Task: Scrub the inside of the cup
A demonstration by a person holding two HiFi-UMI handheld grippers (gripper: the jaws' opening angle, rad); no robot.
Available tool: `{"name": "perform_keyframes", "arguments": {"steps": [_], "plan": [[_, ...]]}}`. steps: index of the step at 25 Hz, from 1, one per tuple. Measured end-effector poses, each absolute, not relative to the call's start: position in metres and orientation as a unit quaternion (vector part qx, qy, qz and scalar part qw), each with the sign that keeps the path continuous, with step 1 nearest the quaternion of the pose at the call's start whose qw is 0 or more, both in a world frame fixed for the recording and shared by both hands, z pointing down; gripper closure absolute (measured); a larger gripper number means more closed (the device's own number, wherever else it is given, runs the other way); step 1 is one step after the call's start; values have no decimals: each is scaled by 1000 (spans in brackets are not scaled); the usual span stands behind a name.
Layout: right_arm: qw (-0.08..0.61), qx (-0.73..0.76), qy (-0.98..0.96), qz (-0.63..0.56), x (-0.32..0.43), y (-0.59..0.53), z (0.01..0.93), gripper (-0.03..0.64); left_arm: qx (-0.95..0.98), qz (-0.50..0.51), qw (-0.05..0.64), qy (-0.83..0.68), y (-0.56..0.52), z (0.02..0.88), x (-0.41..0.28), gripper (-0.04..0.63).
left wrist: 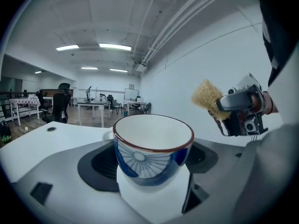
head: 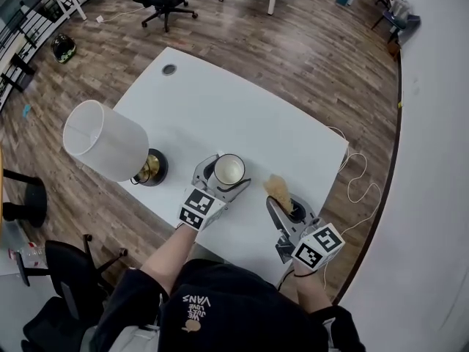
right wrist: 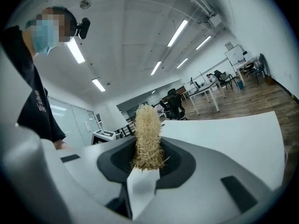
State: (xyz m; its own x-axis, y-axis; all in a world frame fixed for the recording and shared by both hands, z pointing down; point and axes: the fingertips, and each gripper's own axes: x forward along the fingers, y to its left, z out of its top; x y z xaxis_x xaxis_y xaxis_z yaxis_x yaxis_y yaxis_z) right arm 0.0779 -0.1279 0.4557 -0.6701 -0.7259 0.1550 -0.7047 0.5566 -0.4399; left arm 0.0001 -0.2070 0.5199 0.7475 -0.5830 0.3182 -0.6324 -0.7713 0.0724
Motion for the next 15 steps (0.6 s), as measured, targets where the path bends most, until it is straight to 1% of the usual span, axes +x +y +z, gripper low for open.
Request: {"name": "perform_keyframes", "arguments": {"steps": [15], "plan": [[29,-427,870,-245,83,-142,468,517,926,139,114,-333,-234,565,0,195]]}}
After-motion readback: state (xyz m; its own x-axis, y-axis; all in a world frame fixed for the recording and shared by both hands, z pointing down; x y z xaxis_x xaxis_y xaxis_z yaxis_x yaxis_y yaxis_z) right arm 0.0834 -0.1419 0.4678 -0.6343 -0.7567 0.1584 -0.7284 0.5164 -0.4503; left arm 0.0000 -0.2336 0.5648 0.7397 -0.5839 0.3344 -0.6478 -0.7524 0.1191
